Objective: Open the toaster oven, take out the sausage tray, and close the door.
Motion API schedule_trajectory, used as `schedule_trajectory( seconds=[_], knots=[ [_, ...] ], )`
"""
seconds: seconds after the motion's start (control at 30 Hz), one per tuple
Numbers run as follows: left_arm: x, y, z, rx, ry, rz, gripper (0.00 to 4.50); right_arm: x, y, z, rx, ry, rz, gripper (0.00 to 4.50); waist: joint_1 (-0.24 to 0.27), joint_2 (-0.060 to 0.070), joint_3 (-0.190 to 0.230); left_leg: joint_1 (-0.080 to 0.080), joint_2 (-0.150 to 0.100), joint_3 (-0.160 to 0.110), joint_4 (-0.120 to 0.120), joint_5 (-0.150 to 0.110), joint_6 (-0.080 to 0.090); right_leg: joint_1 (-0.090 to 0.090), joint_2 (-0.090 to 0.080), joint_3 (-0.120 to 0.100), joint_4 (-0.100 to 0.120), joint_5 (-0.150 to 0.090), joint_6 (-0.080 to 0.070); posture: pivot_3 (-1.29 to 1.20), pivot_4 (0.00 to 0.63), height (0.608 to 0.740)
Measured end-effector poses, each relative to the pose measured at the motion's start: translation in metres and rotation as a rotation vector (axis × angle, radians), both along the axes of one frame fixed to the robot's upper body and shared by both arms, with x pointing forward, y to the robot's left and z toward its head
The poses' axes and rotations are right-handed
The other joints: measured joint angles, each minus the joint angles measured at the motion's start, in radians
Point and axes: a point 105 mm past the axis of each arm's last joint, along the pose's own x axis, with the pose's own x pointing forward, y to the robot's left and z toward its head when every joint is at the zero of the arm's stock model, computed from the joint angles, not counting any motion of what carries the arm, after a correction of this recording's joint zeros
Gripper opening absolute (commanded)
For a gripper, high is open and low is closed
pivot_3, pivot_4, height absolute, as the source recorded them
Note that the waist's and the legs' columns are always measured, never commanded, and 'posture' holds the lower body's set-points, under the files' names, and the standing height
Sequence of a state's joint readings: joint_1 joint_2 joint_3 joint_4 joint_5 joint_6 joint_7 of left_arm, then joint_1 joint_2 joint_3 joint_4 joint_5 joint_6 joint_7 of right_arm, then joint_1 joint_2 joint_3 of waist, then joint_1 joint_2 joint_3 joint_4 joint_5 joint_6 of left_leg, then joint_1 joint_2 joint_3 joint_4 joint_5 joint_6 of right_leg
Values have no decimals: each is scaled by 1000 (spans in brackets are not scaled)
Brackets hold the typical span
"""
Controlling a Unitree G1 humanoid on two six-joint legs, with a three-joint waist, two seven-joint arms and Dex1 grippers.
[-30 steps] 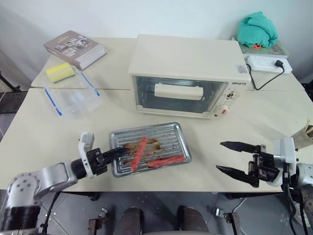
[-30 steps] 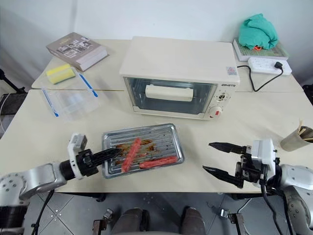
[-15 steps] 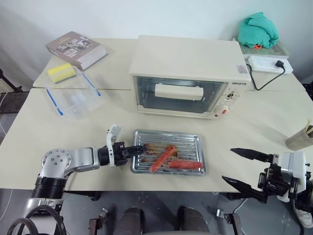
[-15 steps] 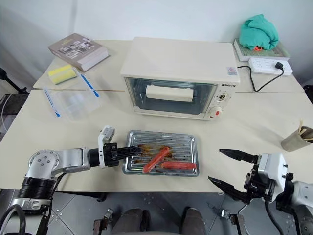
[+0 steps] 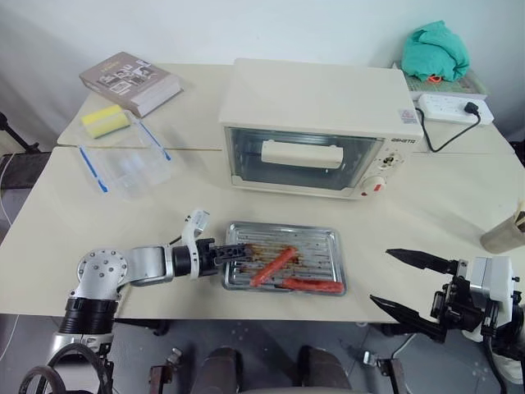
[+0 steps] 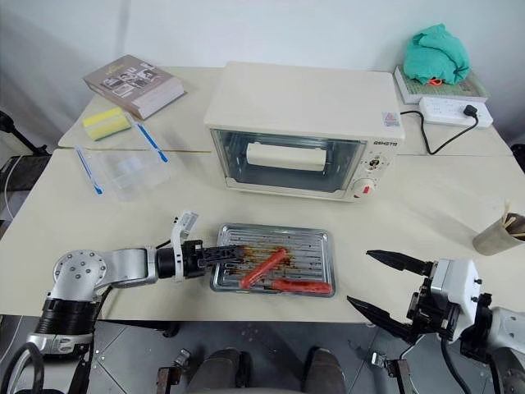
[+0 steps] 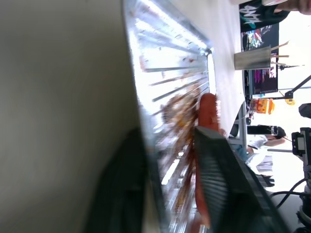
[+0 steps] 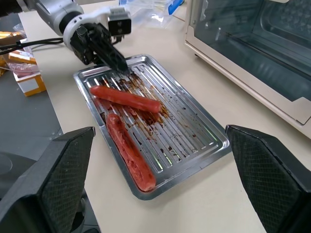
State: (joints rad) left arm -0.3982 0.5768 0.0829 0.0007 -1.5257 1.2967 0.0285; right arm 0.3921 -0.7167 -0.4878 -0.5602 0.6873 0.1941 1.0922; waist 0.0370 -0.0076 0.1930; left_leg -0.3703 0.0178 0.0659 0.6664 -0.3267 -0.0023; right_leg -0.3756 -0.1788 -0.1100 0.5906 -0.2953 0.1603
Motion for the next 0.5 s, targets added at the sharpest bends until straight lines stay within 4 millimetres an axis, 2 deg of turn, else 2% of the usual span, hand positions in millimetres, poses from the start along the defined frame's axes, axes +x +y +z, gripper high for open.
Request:
schedule_trajectory(
  seconds=[0.2, 0.33, 0.5],
  knots=[
    [-6, 28, 12, 66, -124, 12, 4416, 2, -1, 1, -4, -2, 11, 4500, -11, 0, 0, 0, 0, 1, -1, 0, 0, -1, 0, 0, 0, 0, 0, 0, 150, 740],
    [-17, 66, 26, 139, -293, -36, 4462, 2, -5, -1, -22, 12, 33, 4500, -15, 0, 0, 0, 2, 3, -2, -1, -1, -2, 2, 0, -2, 0, -1, 0, 150, 740],
    [-29, 115, 38, 173, -642, -91, 4462, 4, -20, -3, -112, -21, 24, 4500, -10, 3, 2, -2, 3, 5, -3, -3, -1, -3, 2, 0, -6, -1, -1, 0, 150, 740]
  ],
)
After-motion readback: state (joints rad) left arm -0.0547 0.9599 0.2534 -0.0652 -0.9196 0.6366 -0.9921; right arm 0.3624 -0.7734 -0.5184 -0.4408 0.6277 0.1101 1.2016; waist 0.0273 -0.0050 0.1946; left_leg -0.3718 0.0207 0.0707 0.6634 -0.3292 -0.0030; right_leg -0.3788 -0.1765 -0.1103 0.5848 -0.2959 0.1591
